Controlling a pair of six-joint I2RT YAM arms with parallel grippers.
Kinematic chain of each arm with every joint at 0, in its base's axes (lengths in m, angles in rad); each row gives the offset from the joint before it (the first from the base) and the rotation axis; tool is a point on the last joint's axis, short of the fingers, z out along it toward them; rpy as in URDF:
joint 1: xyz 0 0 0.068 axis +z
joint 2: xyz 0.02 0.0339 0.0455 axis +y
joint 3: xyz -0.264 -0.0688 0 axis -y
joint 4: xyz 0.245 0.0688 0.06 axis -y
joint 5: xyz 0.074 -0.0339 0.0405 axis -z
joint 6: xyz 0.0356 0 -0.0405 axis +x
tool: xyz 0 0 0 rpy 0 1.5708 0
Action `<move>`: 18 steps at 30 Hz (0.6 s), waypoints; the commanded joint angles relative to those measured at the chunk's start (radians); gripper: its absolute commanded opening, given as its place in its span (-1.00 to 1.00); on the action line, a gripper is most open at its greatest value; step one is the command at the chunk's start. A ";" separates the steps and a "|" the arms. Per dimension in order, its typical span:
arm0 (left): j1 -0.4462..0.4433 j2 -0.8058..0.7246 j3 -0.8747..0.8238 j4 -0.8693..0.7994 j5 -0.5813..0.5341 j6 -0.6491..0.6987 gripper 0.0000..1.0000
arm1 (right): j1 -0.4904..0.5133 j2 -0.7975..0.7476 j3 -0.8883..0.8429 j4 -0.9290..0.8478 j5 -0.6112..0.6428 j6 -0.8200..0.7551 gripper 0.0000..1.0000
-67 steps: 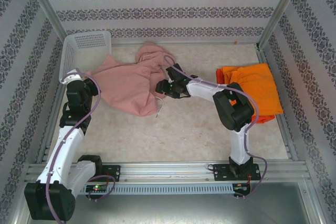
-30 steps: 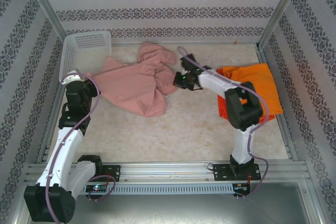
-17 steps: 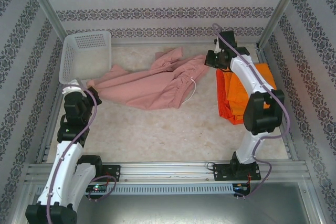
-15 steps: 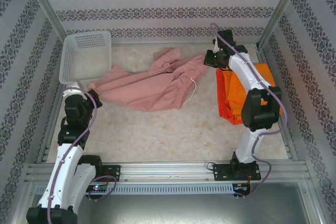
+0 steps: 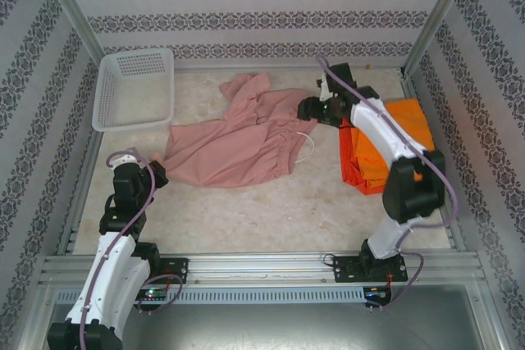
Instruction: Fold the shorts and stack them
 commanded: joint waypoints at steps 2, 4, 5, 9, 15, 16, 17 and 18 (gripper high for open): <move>-0.005 -0.012 -0.011 0.009 0.008 -0.011 -1.00 | 0.152 -0.153 -0.186 0.065 0.120 -0.083 0.53; -0.005 -0.012 -0.011 0.009 0.008 -0.010 -1.00 | 0.222 -0.172 -0.236 0.051 0.203 -0.112 0.55; -0.007 -0.013 -0.011 0.010 0.009 -0.010 -1.00 | 0.254 -0.173 -0.257 0.049 0.220 -0.120 0.54; -0.006 -0.013 -0.011 0.013 0.011 -0.012 -1.00 | 0.339 -0.131 -0.320 0.063 0.222 -0.108 0.50; -0.007 -0.016 -0.011 0.002 0.016 -0.010 -1.00 | 0.459 -0.007 -0.272 0.002 0.389 -0.217 0.50; -0.007 -0.017 -0.011 0.000 0.016 -0.010 -1.00 | 0.474 0.012 -0.251 -0.015 0.429 -0.252 0.51; -0.007 -0.017 -0.011 0.000 0.016 -0.010 -1.00 | 0.486 0.030 -0.235 -0.027 0.464 -0.285 0.52; -0.007 -0.019 -0.012 0.000 0.016 -0.011 -1.00 | 0.493 0.045 -0.221 -0.036 0.483 -0.311 0.52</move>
